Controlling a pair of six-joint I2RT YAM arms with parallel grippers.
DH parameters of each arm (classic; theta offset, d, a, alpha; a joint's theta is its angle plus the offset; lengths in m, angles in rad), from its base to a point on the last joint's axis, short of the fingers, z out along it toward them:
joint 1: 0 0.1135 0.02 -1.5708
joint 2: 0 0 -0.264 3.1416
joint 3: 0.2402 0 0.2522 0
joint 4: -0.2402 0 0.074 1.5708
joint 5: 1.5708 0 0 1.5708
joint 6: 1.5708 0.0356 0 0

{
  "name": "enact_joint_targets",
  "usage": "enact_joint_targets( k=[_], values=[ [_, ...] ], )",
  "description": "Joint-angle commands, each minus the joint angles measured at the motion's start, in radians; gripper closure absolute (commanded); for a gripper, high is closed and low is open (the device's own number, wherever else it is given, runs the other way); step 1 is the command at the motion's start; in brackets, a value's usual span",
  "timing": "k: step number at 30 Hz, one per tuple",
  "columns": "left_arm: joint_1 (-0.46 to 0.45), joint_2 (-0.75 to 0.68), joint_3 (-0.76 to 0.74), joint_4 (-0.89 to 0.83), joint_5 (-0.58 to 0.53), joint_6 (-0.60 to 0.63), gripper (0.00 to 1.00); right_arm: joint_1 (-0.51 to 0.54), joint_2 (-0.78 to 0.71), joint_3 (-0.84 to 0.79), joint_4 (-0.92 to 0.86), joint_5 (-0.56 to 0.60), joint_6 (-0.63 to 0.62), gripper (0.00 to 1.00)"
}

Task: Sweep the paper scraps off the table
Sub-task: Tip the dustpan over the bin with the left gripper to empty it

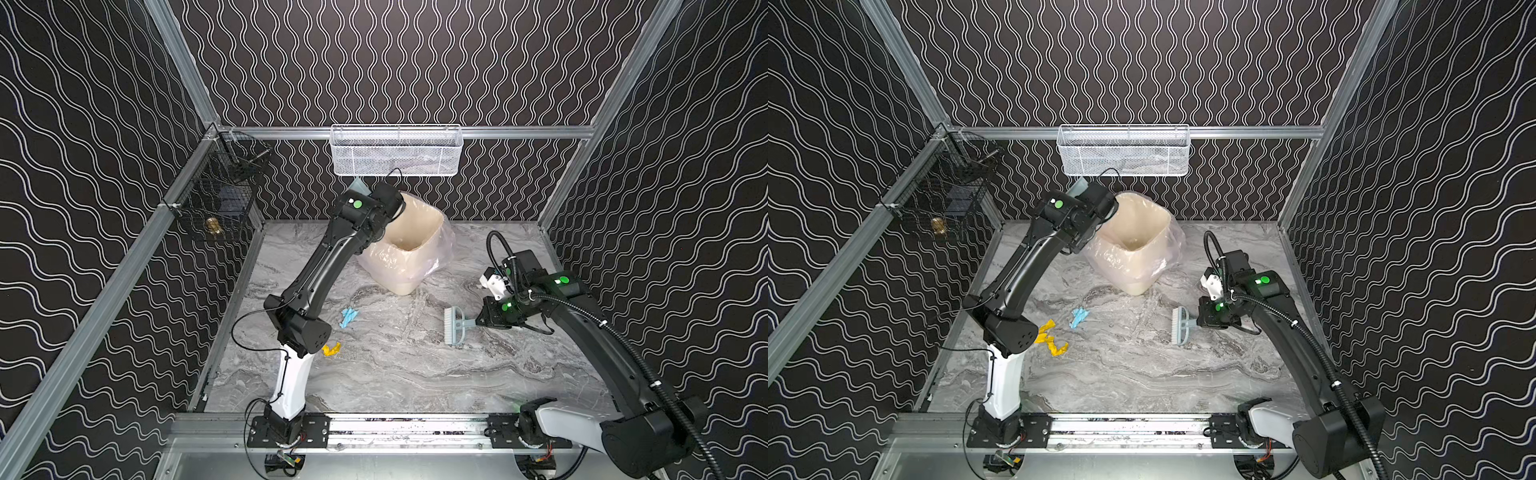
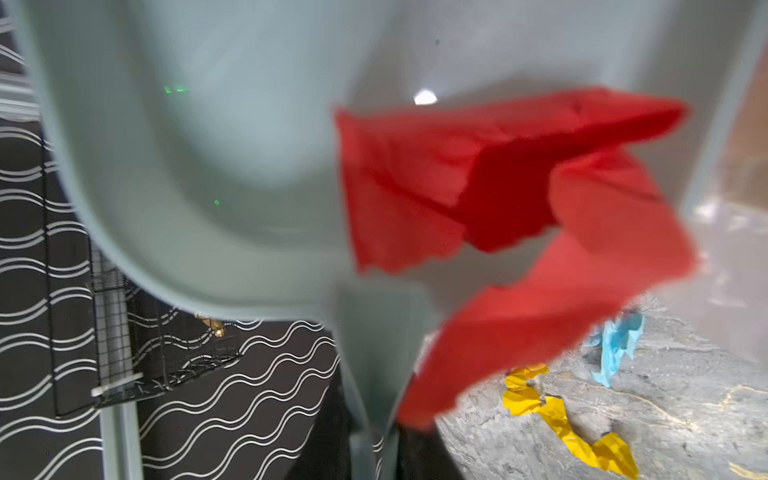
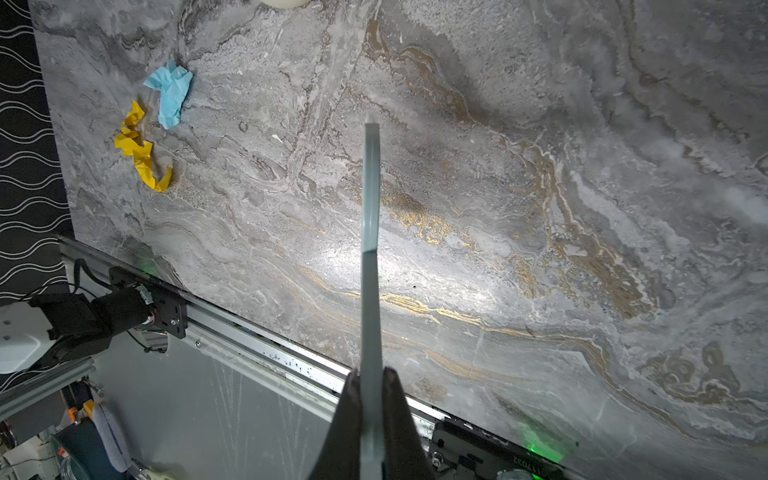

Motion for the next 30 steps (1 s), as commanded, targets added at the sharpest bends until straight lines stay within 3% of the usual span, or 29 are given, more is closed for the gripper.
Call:
enact_joint_targets(
  k=[1,14,22,30],
  values=[
    [-0.024,0.001,-0.011,-0.024,-0.066,0.03,1.0,0.0,0.001,0.011,-0.016,-0.025,-0.02,1.0],
    [-0.113,-0.007,-0.103,-0.001,-0.291,0.102,1.0,0.013,-0.022,0.014,-0.023,-0.045,-0.042,1.0],
    [-0.171,0.025,-0.113,0.177,-0.491,0.33,1.0,0.033,-0.031,0.008,-0.021,-0.044,-0.04,1.0],
    [-0.177,0.001,-0.196,0.336,-0.539,0.515,1.0,0.051,-0.033,0.011,-0.014,-0.038,-0.043,1.0]
  ],
)
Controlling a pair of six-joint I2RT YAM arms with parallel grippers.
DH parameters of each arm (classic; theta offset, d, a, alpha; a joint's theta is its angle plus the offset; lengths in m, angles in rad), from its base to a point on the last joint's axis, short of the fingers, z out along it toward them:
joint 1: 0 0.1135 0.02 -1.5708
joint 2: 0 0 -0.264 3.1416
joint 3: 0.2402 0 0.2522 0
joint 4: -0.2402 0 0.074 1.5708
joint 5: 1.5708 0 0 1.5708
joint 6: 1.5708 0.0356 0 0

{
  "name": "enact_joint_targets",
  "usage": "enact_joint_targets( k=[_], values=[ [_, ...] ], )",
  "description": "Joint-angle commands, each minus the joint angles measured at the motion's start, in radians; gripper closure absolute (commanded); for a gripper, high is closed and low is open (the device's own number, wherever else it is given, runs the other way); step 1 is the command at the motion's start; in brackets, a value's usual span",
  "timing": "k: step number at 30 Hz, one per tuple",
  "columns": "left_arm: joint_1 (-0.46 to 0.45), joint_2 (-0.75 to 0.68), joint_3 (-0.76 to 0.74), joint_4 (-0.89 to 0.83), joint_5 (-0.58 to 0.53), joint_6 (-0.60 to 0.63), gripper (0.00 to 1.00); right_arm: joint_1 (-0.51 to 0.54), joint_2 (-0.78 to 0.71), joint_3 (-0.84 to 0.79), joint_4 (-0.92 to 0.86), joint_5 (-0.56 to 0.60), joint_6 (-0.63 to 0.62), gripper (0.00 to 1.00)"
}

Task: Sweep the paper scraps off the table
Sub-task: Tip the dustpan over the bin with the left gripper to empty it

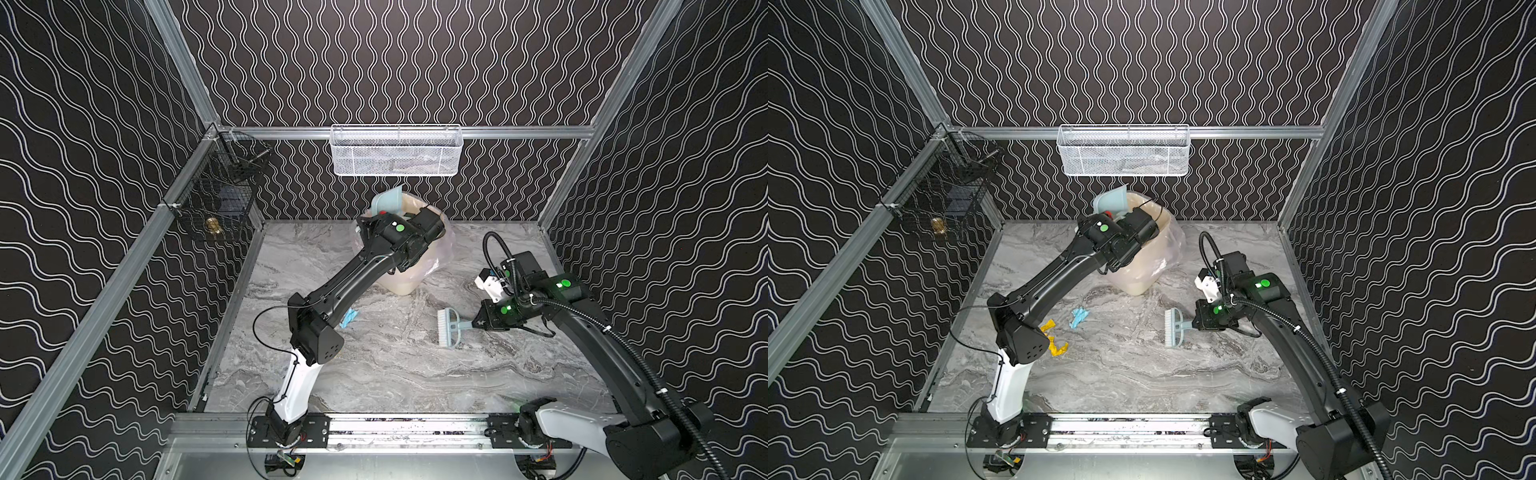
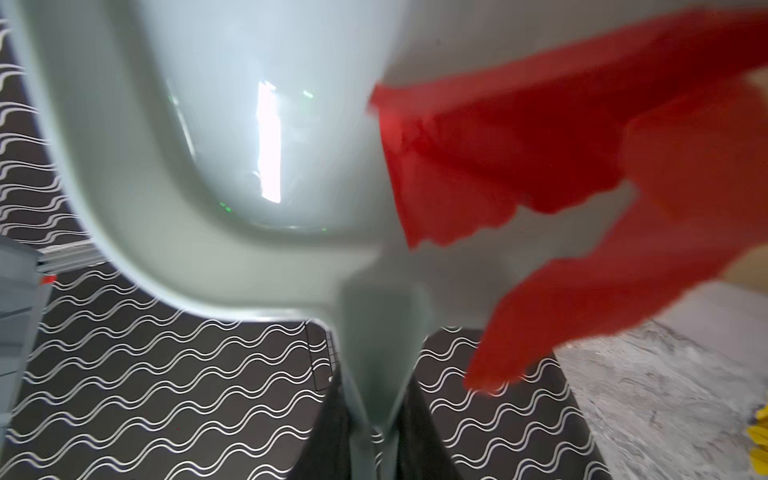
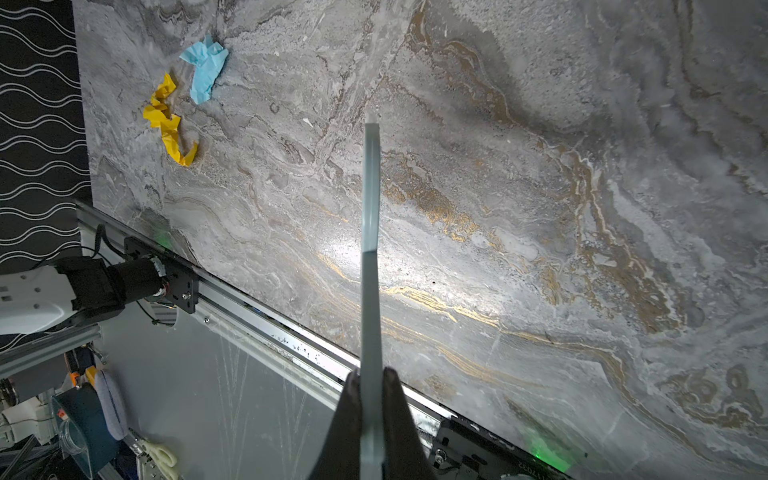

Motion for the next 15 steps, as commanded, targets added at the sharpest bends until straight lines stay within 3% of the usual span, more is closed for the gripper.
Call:
enact_joint_targets(
  k=[1,15],
  values=[
    [0.0,-0.024,-0.031,0.125,-0.048,0.131,1.0,0.006,-0.007,0.007,-0.005,-0.004,-0.016,1.0],
    [-0.002,-0.121,-0.238,0.486,-0.009,0.511,1.0,0.012,-0.026,-0.01,0.024,-0.005,-0.006,1.0]
  ],
)
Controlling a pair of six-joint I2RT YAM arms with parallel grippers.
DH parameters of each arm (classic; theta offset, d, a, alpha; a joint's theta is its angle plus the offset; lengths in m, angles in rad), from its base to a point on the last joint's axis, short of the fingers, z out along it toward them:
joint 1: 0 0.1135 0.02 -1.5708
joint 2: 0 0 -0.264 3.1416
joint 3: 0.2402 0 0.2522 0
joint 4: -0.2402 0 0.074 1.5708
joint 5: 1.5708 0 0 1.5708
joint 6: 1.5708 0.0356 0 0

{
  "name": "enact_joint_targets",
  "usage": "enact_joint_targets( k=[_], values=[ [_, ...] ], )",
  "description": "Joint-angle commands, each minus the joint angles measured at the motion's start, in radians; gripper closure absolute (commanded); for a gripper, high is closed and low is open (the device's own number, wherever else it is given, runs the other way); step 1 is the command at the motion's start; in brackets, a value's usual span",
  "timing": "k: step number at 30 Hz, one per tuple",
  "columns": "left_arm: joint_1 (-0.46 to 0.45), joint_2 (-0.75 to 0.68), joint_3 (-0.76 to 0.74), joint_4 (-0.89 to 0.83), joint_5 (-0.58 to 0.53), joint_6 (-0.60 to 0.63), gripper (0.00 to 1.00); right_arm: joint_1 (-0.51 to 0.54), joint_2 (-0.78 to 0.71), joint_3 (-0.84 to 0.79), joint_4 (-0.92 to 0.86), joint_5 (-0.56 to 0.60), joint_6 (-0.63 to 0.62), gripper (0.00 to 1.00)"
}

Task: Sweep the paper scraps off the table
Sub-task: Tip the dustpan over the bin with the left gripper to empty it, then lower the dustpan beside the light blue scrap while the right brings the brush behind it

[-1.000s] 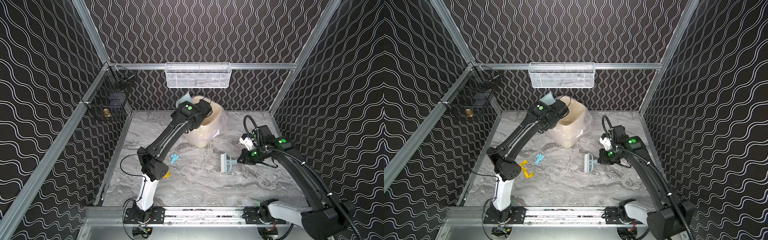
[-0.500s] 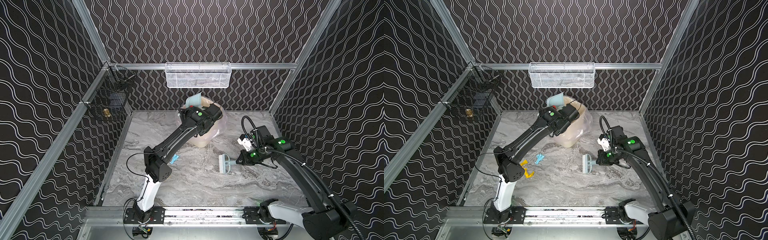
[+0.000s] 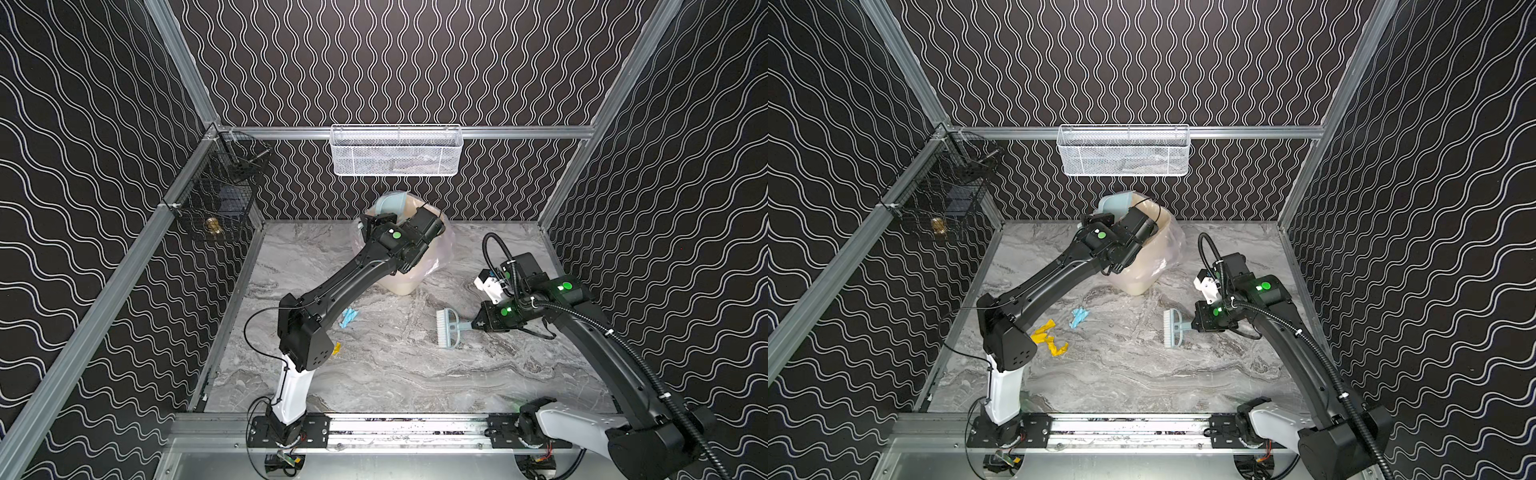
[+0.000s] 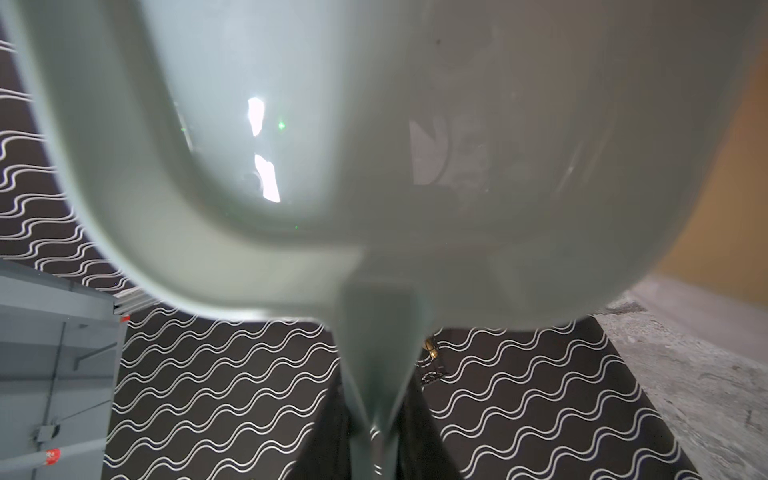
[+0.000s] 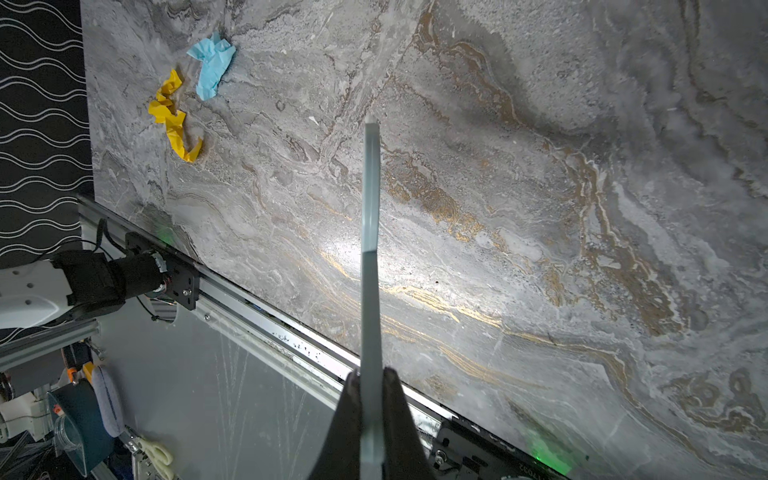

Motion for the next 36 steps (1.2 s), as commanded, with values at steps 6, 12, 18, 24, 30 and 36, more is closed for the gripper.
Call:
enact_joint_targets(
  k=[6,12,18,24,30,36],
  values=[
    [0.0,-0.039,-0.042,0.18,0.017,0.145,1.0,0.0,-0.015,-0.014,0.036,-0.013,0.002,1.0],
    [-0.011,-0.069,-0.047,0.175,0.035,0.053,1.0,0.001,-0.023,-0.04,0.064,-0.055,0.028,1.0],
    [-0.056,-0.153,-0.071,0.059,0.068,-0.179,1.0,0.024,-0.041,-0.085,0.158,-0.147,0.097,1.0],
    [-0.062,-0.146,0.04,-0.479,0.256,-0.731,1.0,0.162,-0.049,-0.135,0.313,-0.177,0.223,1.0],
    [-0.061,-0.317,-0.187,-0.526,0.453,-1.001,1.0,0.272,-0.02,-0.185,0.519,-0.18,0.357,1.0],
    [-0.062,-0.488,-0.359,-0.526,0.594,-1.138,1.0,0.333,0.055,-0.189,0.729,-0.18,0.453,1.0]
  ],
)
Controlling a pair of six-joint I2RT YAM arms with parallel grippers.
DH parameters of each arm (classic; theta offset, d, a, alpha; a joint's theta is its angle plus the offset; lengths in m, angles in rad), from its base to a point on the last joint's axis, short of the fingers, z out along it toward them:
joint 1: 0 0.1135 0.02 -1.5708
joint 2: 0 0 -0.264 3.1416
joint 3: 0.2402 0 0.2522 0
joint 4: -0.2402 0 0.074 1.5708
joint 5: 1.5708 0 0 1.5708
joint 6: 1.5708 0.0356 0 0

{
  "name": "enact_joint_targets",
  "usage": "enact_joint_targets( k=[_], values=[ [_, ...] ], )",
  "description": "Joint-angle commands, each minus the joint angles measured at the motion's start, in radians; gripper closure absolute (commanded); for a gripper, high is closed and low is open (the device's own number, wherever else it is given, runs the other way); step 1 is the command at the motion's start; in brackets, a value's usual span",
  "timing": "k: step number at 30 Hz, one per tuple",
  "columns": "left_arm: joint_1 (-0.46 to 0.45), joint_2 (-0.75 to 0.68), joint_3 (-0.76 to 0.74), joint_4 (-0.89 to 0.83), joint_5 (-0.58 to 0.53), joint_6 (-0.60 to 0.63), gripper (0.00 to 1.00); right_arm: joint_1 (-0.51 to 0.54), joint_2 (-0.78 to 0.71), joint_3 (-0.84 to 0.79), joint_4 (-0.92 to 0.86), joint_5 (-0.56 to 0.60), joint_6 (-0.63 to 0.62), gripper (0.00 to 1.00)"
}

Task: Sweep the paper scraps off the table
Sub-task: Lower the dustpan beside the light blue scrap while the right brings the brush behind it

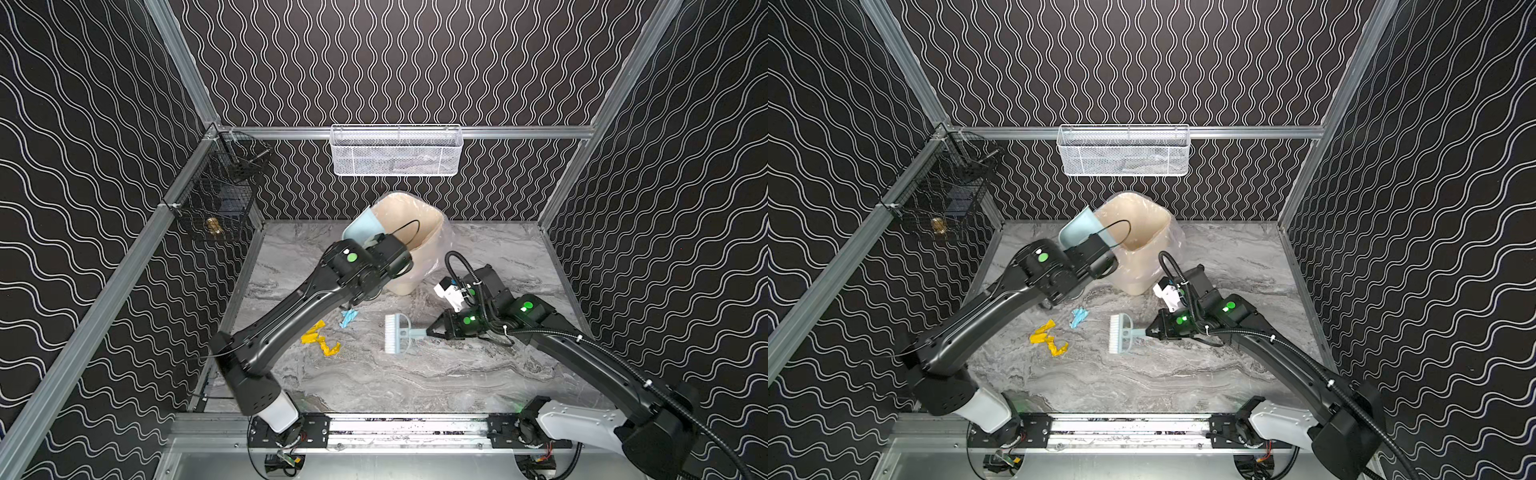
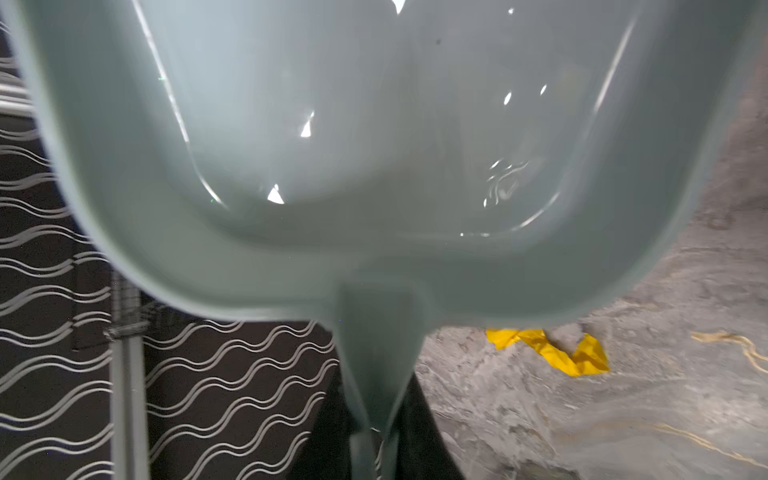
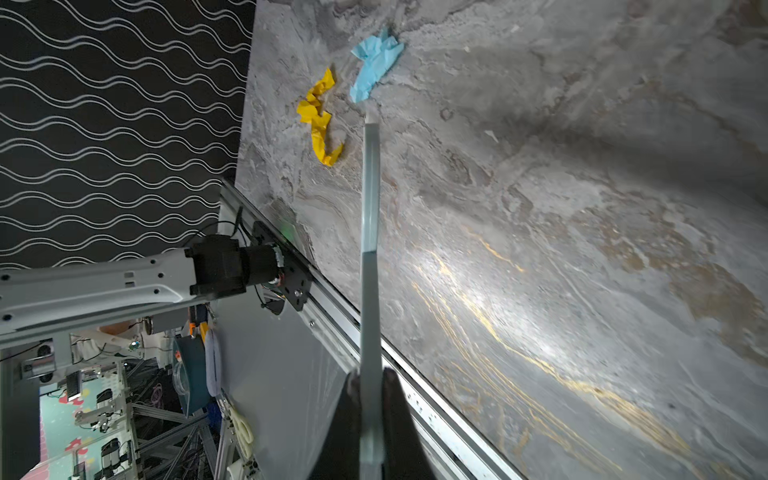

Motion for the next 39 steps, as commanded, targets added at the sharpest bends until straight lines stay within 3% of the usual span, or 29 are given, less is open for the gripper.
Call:
enact_joint_targets(
  k=[1,9,19,32,39],
  values=[
    [0.001,-0.073,-0.064,-0.025,0.117,-0.147,1.0,0.022,0.048,-0.003,0.213,-0.01,0.094,1.0],
    [0.001,-0.202,-0.182,-0.045,0.193,-0.227,1.0,0.095,0.241,0.049,0.437,0.023,0.211,1.0],
    [0.001,-0.257,-0.275,-0.054,0.24,-0.251,1.0,0.161,0.46,0.097,0.665,0.066,0.356,1.0],
    [0.001,-0.269,-0.308,-0.055,0.281,-0.268,1.0,0.168,0.618,0.18,0.619,0.131,0.462,1.0],
    [0.001,-0.27,-0.308,-0.054,0.285,-0.278,1.0,0.144,0.576,0.112,0.553,0.1,0.456,1.0]
  ],
)
